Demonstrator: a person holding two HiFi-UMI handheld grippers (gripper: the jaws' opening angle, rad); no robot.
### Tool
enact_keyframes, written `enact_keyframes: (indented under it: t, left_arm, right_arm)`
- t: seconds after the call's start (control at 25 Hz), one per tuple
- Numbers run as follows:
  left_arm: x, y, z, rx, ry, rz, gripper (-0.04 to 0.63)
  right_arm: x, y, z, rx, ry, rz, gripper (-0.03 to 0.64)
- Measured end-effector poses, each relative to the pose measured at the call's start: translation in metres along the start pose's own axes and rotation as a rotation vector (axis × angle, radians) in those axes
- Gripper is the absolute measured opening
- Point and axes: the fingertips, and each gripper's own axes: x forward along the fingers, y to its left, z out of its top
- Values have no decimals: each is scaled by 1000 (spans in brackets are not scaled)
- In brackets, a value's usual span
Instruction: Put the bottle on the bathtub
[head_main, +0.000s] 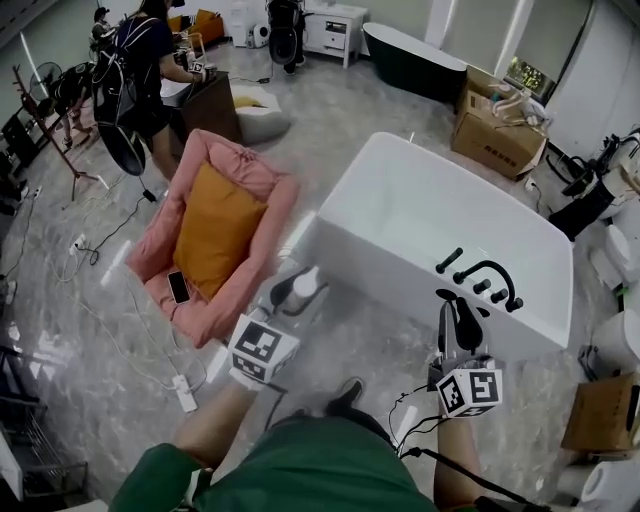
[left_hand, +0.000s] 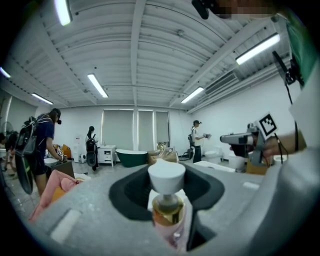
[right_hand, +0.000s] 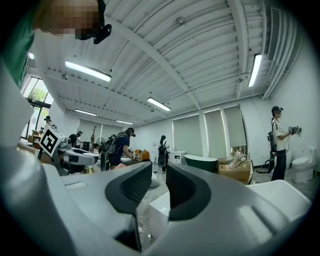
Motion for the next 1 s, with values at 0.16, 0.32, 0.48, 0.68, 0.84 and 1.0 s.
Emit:
enact_keyframes:
  t: [0.16, 0.32, 0.48, 0.68, 0.84, 1.0]
  left_arm:
    - [46, 4, 3, 5, 17, 40, 161]
    - [84, 8, 7, 7, 24, 89, 161]
    - [111, 12, 8, -19, 20, 131, 161]
    - [129, 21, 7, -29, 37, 152, 161]
    - [142, 34, 3, -30, 46, 158, 161]
    - [165, 57, -1, -42, 56, 162, 161]
  right_arm:
    - [29, -44, -2, 27, -1, 29, 74]
    - [52, -81, -4, 38, -17, 79, 74]
    - [71, -110, -12, 65, -14, 98, 74]
    - [87, -124, -18, 81, 8, 115, 74]
    - [102, -132, -26, 83, 19, 124, 74]
    - [126, -140, -27, 94, 43, 113, 74]
